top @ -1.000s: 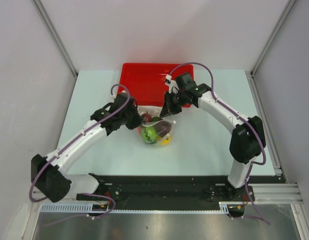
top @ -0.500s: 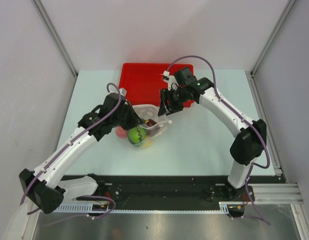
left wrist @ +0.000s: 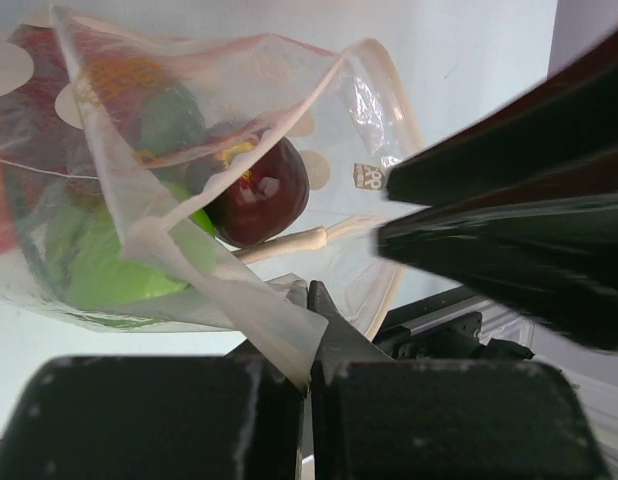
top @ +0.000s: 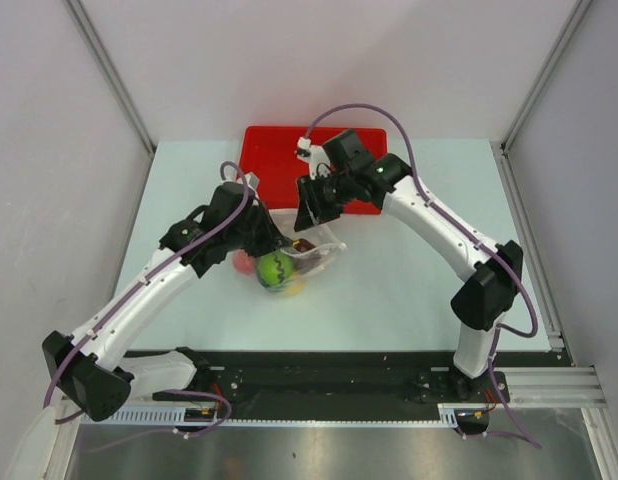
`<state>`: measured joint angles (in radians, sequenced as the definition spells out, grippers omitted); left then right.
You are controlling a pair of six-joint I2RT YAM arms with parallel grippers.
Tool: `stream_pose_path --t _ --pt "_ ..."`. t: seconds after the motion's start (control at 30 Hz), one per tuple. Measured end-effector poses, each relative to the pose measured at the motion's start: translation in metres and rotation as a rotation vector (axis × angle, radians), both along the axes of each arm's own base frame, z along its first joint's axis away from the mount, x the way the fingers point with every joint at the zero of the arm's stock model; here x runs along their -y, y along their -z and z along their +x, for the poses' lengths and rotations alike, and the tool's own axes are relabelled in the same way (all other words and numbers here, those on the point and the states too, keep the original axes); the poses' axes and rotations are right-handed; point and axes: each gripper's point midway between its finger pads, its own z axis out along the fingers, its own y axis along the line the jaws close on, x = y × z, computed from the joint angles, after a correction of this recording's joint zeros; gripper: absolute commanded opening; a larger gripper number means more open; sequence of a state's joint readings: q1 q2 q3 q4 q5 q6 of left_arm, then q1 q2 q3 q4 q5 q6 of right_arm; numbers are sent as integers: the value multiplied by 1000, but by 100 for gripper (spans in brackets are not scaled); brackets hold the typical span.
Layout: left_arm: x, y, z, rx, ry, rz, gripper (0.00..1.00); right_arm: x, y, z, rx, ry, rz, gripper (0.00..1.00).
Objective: Open the zip-top bag and remove the fake food
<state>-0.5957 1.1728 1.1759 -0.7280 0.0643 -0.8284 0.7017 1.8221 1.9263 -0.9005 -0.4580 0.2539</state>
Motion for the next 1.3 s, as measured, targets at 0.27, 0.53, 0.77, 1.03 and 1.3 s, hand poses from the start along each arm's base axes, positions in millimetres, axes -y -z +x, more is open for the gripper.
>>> stream_pose_path --t 0.27,0.53,0.77,1.03,1.3 --pt "-1 -2 1 4 13 12 0 -5 65 -5 -93 -14 -107 54" --pt "5 -1 0 -7 39 -2 0 6 106 -5 -112 -1 -187 72" --pt "12 6 2 -34 61 -9 0 9 133 -9 -135 1 -204 78" --pt "20 13 2 -54 83 -35 0 4 155 -8 -107 25 -212 82" --pt "21 14 3 -50 83 -40 0 -1 156 5 -46 62 -198 52"
